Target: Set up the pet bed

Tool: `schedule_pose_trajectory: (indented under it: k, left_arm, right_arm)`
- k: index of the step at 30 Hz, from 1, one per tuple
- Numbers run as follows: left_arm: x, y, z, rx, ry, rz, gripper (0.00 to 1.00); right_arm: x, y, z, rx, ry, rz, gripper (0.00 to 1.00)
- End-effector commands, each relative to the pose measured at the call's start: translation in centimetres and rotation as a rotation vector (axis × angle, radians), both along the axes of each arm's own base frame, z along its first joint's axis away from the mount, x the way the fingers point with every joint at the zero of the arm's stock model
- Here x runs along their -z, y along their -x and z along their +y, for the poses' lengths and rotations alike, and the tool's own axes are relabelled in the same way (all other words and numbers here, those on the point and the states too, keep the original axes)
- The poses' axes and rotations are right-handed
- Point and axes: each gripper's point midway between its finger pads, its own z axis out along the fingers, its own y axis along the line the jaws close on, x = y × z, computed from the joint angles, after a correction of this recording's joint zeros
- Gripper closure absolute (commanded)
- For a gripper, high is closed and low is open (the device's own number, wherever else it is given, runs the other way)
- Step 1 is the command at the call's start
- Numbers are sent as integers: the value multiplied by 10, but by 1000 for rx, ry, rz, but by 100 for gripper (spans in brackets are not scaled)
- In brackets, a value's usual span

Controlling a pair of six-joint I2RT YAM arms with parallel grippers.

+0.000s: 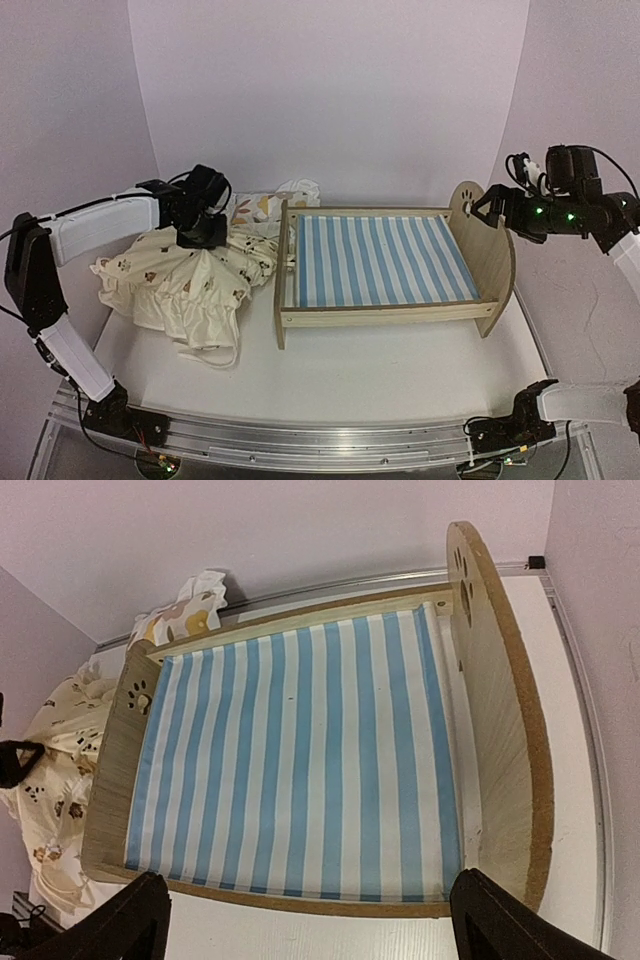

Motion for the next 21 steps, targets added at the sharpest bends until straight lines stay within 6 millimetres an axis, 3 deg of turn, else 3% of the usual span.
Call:
schedule_pose_trajectory:
  k: [1,7,12,16,21]
  left_arm:
    - [-134,-5,-14,8,158,-273,100]
    - [-207,4,-79,96,236,-394,100]
    - [-261,8,-104,130,359,-506,100]
    - [-270,0,-101,94,349,-553,100]
    - [-264,-3,-133,194,427,-553,100]
  right_arm:
    - [-2,-1,13,-43,-63,14,2]
    - [-3,-3,17,-49,-83,18,2]
    - [-2,-3,16,-48,-82,17,2]
    - [7,-7,19,-53,-80,40,2]
    - [15,-11,22,-56,-95,54,2]
